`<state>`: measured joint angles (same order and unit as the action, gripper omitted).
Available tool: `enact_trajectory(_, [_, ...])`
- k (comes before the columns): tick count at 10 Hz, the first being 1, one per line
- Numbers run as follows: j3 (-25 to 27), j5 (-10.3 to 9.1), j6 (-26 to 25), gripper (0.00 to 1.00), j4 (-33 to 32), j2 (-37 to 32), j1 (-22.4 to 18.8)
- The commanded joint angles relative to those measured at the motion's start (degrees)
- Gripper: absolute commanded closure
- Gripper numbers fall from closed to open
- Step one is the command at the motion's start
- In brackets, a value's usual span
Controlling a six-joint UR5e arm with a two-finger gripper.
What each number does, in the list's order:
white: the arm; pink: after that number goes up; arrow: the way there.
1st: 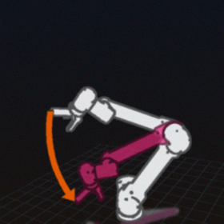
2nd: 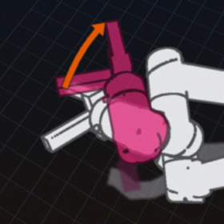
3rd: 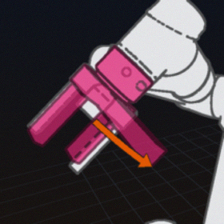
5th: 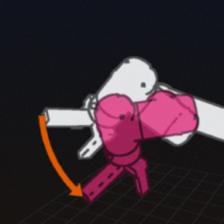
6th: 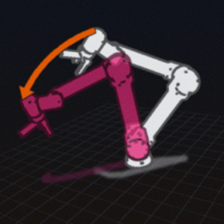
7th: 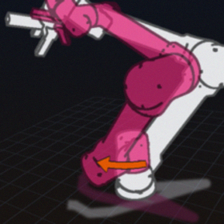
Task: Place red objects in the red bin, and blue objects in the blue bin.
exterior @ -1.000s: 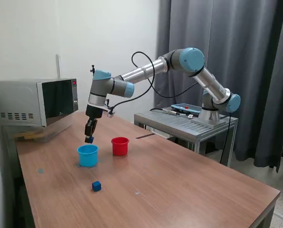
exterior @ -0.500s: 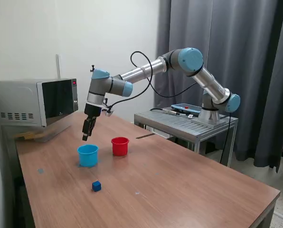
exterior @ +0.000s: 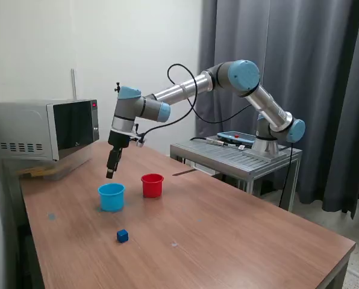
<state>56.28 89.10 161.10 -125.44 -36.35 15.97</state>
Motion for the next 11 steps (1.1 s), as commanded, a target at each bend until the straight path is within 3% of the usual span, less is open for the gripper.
enact_trajectory(1, [-0.1, -0.51, 3.9, 0.00, 0.1, -0.1, -2.4])
enact_trajectory(7, [-0.9, -0.77, 19.5, 0.00, 0.0, 0.1, -8.3])
enact_trajectory(9, [-1.0, -2.17, 24.3, 0.00, 0.1, 0.2, -8.6])
enact_trajectory(11, [-1.1, -3.14, 26.0, 0.00, 0.0, 0.2, -8.7])
